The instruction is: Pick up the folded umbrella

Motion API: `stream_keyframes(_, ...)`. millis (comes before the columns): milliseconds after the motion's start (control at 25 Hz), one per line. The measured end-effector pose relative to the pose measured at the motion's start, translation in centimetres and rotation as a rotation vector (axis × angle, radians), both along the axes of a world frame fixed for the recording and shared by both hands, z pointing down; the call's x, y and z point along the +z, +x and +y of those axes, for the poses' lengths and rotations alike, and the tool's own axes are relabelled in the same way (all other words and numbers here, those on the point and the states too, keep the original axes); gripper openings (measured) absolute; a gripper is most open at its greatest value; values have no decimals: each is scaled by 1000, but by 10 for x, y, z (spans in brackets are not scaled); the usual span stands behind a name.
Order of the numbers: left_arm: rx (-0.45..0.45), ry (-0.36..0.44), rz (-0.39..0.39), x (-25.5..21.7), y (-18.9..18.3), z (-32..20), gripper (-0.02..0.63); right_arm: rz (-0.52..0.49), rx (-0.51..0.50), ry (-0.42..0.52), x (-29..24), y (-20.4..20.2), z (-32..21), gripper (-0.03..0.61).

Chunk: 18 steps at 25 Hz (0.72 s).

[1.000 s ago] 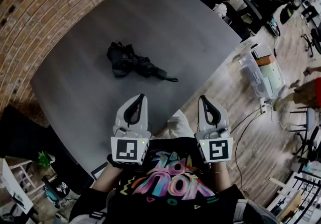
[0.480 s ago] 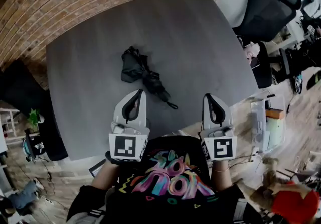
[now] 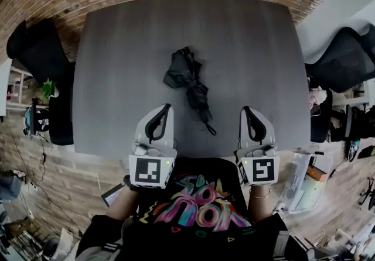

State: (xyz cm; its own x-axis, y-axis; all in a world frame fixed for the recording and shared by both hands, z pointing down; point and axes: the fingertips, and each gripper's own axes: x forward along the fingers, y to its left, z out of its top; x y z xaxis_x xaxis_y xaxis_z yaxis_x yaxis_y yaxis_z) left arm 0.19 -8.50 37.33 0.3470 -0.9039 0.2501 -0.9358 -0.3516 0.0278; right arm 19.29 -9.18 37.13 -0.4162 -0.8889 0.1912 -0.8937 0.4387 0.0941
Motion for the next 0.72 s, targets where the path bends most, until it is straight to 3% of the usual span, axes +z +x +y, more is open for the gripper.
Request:
stream_keyframes(200,-49,7,13,0,-24,-1,2,12,-71,1,-2,-34,-14,2)
stream_keyframes(720,-116,-24,25,-2,-72,4,2,-20,-128,-32,0,-88,-27,2)
